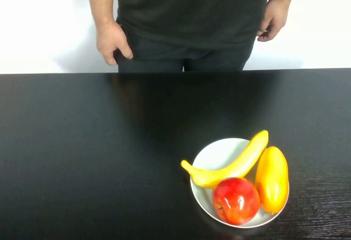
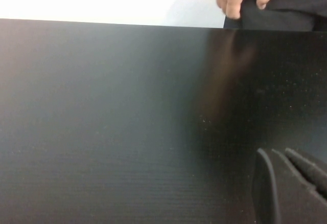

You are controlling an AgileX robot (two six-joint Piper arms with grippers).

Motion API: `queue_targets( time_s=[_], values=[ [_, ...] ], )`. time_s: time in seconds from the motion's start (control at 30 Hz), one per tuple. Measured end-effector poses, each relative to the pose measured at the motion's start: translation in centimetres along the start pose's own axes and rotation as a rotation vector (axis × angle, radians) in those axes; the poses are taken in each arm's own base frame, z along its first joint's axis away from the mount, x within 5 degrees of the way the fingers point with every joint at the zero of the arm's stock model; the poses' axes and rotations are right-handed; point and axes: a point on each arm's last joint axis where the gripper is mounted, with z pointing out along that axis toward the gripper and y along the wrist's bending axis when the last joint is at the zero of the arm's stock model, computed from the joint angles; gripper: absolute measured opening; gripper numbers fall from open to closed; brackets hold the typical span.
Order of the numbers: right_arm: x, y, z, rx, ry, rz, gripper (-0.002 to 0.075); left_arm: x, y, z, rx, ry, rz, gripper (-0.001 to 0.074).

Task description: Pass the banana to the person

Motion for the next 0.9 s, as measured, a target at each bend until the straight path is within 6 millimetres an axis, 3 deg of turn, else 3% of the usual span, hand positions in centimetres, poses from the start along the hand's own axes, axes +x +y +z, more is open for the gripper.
queue_targets(
  time_s=[0.6,0.9],
  values=[
    [-0.2,0.0,0.0,0.001,-0.015,-0.008,-0.0011,0.0,0.0,0.0,0.0,0.0,0.0,-0.0004],
    [-4.3,3.3,0.7,-0.086,0.123,-0.083,-0.0011,0.0,0.0,0.0,0.0,0.0,0.0,-0.0004]
  ],
)
